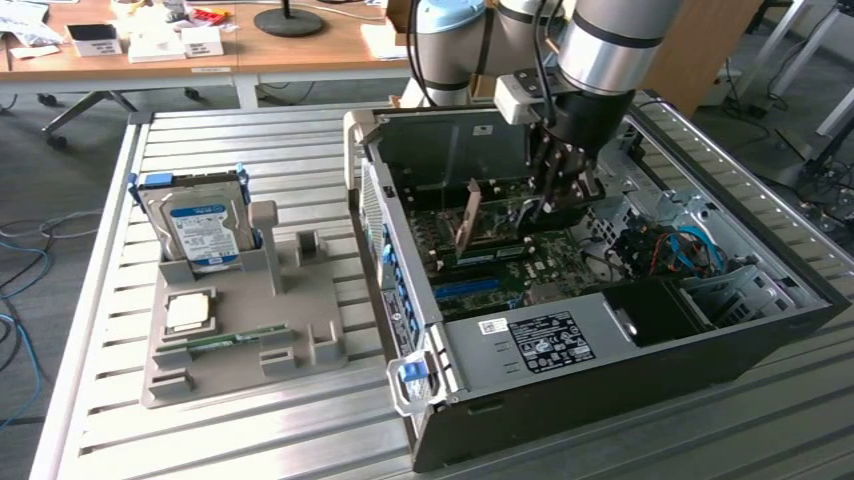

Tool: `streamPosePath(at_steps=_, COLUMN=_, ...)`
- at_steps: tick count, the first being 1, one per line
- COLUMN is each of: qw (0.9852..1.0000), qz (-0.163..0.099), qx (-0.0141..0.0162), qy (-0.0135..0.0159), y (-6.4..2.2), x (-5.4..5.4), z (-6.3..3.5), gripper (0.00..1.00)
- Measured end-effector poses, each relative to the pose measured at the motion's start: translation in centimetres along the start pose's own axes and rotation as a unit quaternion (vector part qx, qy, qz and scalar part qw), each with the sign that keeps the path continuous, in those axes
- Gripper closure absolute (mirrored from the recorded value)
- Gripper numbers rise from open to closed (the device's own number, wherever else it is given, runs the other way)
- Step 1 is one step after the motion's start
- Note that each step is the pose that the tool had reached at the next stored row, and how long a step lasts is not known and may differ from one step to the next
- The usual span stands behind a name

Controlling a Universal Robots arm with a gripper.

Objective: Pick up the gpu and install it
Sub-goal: 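Insert the gpu into the slot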

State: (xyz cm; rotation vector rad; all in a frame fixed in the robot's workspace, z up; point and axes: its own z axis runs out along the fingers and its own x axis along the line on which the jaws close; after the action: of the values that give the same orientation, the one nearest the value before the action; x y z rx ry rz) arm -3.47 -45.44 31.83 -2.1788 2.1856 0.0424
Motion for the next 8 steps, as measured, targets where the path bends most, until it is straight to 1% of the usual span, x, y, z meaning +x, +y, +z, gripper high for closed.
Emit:
streamPosePath(at_steps=3, qw=1.0, qz=0.001, qx=0.0001, qy=0.0, y=0.11, x=0.0, z=0.06, gripper=0.73)
streamPosePath(at_steps=8, qw=0.9999, qz=0.014, qx=0.0008, qy=0.0007, y=0.12, x=0.02, z=0.21, gripper=0.73)
